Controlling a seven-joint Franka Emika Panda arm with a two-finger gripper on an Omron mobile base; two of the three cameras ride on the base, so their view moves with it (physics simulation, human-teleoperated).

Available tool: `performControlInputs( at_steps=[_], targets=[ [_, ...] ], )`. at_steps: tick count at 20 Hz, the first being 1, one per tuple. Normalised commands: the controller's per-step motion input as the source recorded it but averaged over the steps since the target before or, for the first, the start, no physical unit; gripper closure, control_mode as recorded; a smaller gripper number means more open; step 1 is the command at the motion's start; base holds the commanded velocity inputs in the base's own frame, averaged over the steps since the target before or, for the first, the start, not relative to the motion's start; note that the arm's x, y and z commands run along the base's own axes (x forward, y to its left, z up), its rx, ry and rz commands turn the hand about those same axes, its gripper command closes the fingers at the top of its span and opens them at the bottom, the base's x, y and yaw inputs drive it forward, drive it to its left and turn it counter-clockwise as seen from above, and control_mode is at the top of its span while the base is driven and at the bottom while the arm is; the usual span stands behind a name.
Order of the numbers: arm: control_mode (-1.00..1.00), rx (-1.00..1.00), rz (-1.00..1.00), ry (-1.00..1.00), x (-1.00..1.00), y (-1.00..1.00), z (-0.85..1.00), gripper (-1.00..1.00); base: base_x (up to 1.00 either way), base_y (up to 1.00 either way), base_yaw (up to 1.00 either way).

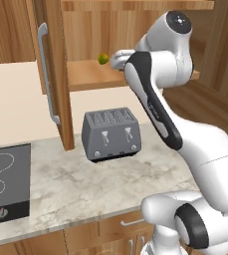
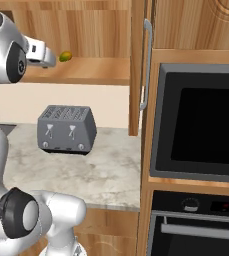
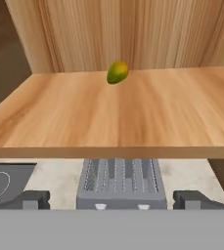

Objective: Pick the mangos from the cabinet and place them in one bowl. Pick the carrot from the sink and place it in the other bowl.

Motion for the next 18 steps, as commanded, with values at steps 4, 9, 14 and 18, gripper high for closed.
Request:
performControlInputs(
  at_steps=[4, 9, 14, 18],
  targets=[
    [-1.00, 0.00, 0.00, -0.09, 0.67, 0.09, -0.09, -1.00, 0.00, 0.00, 0.00],
    [-1.00, 0.00, 0.00, -0.13, 0.54, 0.08, -0.24, -1.00, 0.00, 0.00, 0.00],
    [-1.00, 0.00, 0.00, 0.00, 0.42, 0.02, -0.02, -1.00, 0.00, 0.00, 0.00],
    [-1.00, 0.00, 0.00, 0.15, 0.31, 0.00, 0.06, -1.00, 0.00, 0.00, 0.00]
  ],
)
